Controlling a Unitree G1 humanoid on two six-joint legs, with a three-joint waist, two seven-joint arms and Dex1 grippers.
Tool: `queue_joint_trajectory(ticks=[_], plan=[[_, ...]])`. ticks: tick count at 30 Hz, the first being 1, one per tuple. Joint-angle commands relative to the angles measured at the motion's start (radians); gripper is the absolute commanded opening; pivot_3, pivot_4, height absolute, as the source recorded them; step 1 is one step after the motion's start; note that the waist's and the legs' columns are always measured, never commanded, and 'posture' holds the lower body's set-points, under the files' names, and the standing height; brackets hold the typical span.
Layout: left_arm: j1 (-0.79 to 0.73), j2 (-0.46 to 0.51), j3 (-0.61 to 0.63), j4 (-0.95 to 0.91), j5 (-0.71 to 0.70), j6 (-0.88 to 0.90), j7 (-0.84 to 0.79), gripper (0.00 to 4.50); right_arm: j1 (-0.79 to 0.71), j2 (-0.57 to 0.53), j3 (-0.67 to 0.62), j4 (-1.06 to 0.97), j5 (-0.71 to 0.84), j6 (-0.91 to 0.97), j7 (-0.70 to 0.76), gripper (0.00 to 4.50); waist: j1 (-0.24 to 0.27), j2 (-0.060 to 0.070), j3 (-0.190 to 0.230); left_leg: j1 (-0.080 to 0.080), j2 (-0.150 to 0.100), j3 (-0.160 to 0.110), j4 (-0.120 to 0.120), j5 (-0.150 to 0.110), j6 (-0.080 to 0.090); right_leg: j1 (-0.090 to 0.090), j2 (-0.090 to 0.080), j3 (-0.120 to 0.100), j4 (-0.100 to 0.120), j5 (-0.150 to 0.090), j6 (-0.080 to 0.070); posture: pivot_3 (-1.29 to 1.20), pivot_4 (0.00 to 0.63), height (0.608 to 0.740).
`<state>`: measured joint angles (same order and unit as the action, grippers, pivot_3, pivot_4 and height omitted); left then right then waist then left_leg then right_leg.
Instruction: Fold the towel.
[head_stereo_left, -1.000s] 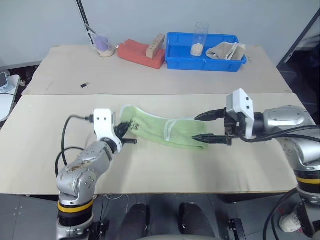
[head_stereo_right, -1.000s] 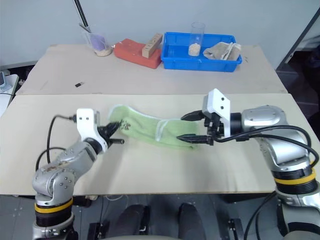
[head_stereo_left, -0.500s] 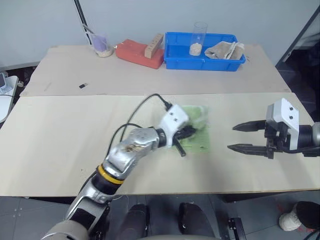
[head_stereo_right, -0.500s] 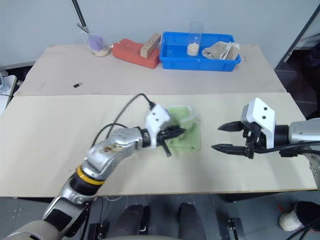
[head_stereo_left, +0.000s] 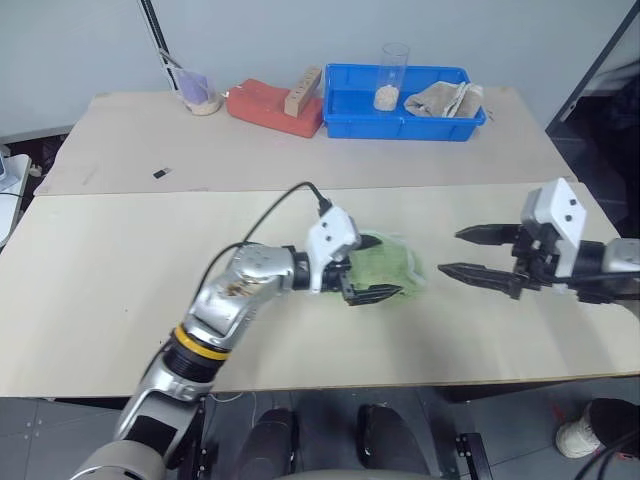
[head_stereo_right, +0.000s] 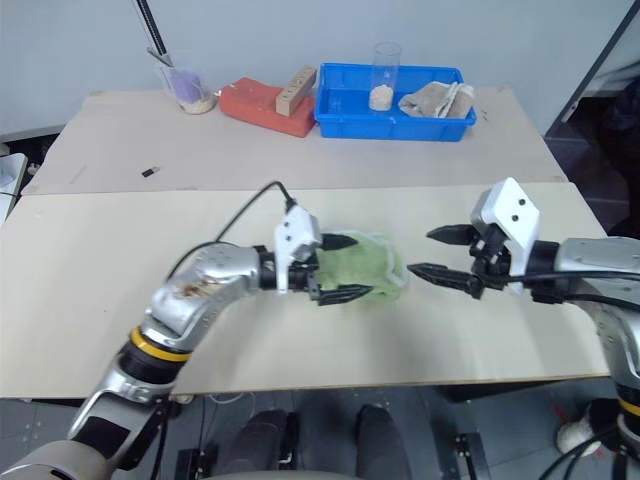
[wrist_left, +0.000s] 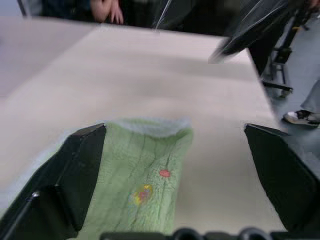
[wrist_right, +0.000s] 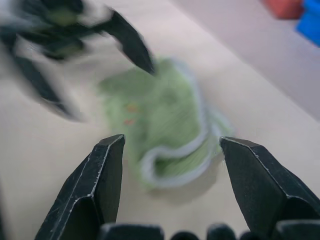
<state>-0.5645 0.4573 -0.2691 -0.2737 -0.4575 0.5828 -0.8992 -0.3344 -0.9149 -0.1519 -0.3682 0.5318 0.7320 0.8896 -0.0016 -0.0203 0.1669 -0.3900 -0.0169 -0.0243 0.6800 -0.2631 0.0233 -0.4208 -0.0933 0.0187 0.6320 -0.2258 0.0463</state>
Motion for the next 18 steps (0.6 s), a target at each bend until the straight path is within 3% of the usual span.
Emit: queue_joint_trajectory(ticks=[1,7,13,18], plan=[[0.048,0.138,0.096,-0.107,-0.078,-0.032,-0.164,4.48,-0.058,0.071,0.066,0.057,-0.072,-0.027,-0.091,3.41,-0.005,0.000,0.000,0.000,0.000,0.000,0.000,0.000,0.000,-0.001,0.000,0.000,0.000,0.000,0.000,0.00,0.150,0.740],[0.136,0.328,0.250,-0.126,-0.114,-0.066,-0.263,4.48,-0.120,0.213,0.191,0.230,-0.193,-0.095,-0.158,3.41,-0.006,0.000,0.000,-0.001,-0.001,0.000,0.000,0.000,0.000,0.000,-0.001,0.000,-0.001,0.000,0.000,0.00,0.150,0.740],[0.204,0.410,0.329,-0.158,-0.136,-0.066,-0.290,4.48,-0.162,0.277,0.222,0.416,-0.226,-0.062,-0.156,3.41,-0.002,0.000,0.000,-0.001,-0.001,0.000,0.000,0.000,0.000,0.000,-0.001,-0.001,-0.001,0.000,0.000,0.00,0.150,0.740],[0.245,0.406,0.386,-0.180,-0.172,-0.059,-0.261,4.50,-0.184,0.318,0.184,0.432,-0.125,0.076,-0.103,1.92,-0.011,0.000,0.000,0.000,0.001,0.000,0.000,0.000,0.000,-0.001,0.001,-0.001,0.000,0.000,0.000,0.00,0.150,0.740]])
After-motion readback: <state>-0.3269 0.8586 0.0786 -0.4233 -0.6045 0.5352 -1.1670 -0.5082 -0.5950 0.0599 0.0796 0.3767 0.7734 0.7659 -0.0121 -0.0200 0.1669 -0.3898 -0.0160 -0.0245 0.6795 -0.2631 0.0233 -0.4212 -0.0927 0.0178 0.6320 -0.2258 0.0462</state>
